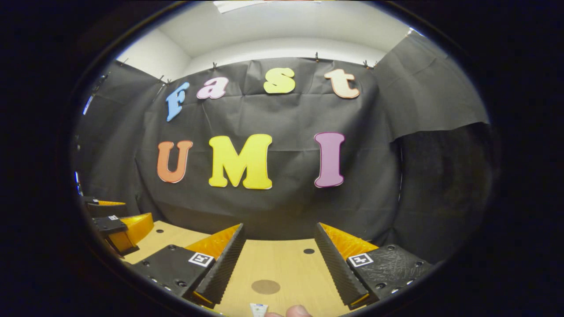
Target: Put the toothbrush and toothpaste on the desktop into the cup, then pick up the cup and place it on the coaster on the desktop.
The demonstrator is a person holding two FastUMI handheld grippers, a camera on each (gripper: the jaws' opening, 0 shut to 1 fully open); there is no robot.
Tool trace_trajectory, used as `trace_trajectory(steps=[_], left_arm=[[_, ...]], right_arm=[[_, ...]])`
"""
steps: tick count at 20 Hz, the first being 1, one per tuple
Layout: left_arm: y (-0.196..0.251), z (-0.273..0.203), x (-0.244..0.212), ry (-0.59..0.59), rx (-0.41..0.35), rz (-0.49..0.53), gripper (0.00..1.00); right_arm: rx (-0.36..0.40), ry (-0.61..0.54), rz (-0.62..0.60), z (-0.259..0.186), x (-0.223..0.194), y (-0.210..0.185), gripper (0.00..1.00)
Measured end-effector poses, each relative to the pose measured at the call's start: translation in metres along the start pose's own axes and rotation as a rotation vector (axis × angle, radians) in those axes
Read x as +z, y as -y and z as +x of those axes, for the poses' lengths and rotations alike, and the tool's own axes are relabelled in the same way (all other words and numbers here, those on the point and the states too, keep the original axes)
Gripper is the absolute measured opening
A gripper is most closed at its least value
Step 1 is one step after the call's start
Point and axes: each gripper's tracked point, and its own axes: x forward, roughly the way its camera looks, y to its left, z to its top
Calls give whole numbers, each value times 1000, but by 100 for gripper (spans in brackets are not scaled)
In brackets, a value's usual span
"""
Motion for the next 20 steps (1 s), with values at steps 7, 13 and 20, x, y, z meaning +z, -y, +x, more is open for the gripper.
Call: trace_trajectory(steps=[7,13,20], left_arm=[[12,-5,-62,-196,-42,-2,99],[9,-21,-150,-490,-26,-19,100],[18,-42,-229,-757,-53,-103,100]], right_arm=[[34,-140,-22,-3,-49,4,95],[32,-231,-59,-9,-87,10,95],[30,-325,-84,-16,-123,12,97]])
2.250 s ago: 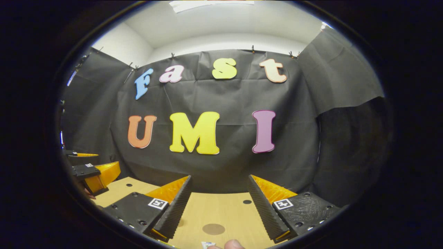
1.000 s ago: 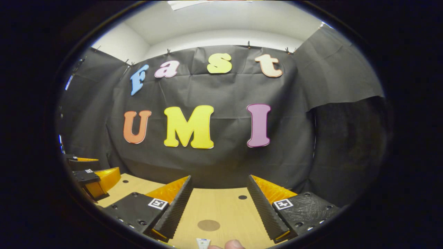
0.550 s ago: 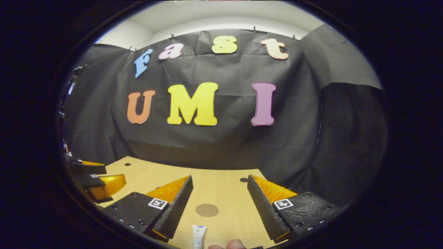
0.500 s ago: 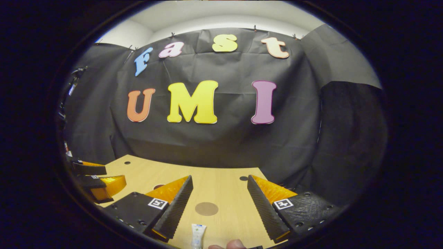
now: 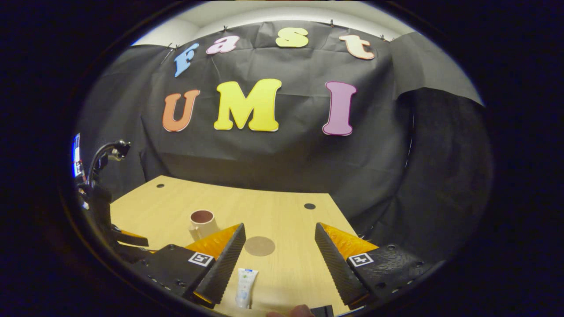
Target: Put the toothbrush and toothpaste on the desktop into the cup, then pick up the cup and place it on the coaster on the desktop.
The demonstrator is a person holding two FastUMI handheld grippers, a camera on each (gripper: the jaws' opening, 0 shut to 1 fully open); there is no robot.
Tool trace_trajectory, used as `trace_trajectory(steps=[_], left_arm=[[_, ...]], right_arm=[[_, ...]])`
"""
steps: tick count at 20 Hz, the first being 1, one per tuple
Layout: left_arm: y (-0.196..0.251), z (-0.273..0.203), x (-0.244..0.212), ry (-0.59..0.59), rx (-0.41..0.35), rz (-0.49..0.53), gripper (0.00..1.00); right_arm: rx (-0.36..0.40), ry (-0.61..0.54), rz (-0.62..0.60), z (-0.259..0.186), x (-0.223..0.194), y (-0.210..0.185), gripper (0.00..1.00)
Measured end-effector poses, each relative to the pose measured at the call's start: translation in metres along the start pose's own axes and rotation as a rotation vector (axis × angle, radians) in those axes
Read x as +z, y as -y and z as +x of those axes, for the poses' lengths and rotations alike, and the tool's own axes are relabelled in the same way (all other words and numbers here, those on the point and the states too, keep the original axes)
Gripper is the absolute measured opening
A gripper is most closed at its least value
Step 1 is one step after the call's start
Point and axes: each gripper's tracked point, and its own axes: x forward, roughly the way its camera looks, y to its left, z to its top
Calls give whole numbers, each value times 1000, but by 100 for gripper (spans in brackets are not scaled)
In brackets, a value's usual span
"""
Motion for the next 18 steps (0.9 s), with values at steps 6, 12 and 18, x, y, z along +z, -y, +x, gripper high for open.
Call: trace_trajectory(steps=[6,12,18], left_arm=[[-3,42,-19,-104,1,-31,98],[-9,71,-36,-224,8,-33,94],[-7,80,-39,-293,13,-3,76]], right_arm=[[0,-42,-18,2,-15,1,97],[-5,-57,-33,2,-20,3,95],[-14,-69,-38,2,-25,6,95]])
